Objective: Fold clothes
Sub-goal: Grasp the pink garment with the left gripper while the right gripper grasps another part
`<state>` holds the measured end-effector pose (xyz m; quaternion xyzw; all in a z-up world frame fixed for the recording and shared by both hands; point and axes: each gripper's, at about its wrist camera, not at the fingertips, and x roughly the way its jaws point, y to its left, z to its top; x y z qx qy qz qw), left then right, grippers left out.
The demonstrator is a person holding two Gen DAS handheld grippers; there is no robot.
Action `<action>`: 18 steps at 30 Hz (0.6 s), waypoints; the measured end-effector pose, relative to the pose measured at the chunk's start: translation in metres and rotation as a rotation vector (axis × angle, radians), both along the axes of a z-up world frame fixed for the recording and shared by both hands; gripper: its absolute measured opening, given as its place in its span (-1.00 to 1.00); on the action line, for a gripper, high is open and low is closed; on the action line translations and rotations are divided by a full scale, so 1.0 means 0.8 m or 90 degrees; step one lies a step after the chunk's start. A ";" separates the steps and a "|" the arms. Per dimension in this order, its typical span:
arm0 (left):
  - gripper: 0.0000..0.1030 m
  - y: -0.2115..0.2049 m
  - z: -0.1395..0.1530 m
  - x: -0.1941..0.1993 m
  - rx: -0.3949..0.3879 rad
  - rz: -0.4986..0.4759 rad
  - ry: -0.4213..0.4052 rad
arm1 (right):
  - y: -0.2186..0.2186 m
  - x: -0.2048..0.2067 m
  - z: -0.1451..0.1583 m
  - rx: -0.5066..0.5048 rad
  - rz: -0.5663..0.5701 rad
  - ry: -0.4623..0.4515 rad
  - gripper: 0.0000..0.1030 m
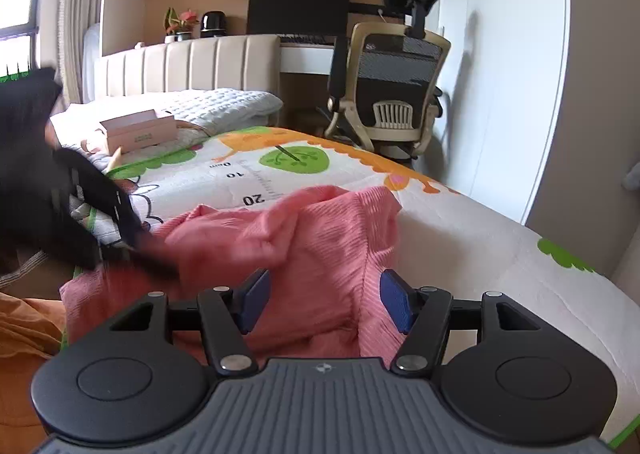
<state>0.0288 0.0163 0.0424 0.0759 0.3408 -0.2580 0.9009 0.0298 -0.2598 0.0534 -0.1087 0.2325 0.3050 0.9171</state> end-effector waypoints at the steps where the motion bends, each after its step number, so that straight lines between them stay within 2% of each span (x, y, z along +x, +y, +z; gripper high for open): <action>1: -0.80 0.013 0.012 0.005 -0.023 0.022 -0.010 | 0.006 -0.001 -0.002 -0.008 0.003 -0.002 0.19; 4: -0.85 0.069 0.057 0.014 -0.066 0.115 -0.083 | 0.038 -0.010 -0.013 -0.035 0.062 -0.002 0.31; 7: -0.87 0.118 0.079 0.026 -0.075 0.210 -0.133 | 0.082 -0.020 -0.029 -0.073 0.169 0.007 0.45; 9: -0.87 0.136 0.079 0.040 -0.077 0.245 -0.141 | 0.113 -0.025 -0.043 -0.117 0.223 -0.002 0.50; 12: -0.89 0.160 0.074 0.060 -0.095 0.283 -0.141 | 0.149 -0.015 -0.067 -0.180 0.219 -0.033 0.45; 13: -0.90 0.162 0.074 0.073 -0.101 0.294 -0.143 | 0.152 -0.004 -0.070 -0.177 0.211 -0.025 0.31; 14: -0.90 0.167 0.074 0.084 -0.108 0.307 -0.145 | 0.150 0.010 -0.066 -0.157 0.203 -0.006 -0.17; 15: -0.91 0.173 0.075 0.093 -0.114 0.319 -0.147 | 0.146 0.024 -0.060 -0.136 0.192 0.010 -0.47; 17: -0.91 0.189 0.079 0.104 -0.121 0.346 -0.153 | 0.119 0.054 -0.031 -0.091 0.122 -0.008 -0.68; 18: -0.91 0.199 0.080 0.107 -0.122 0.360 -0.158 | 0.098 0.071 -0.013 -0.066 0.076 -0.020 -0.70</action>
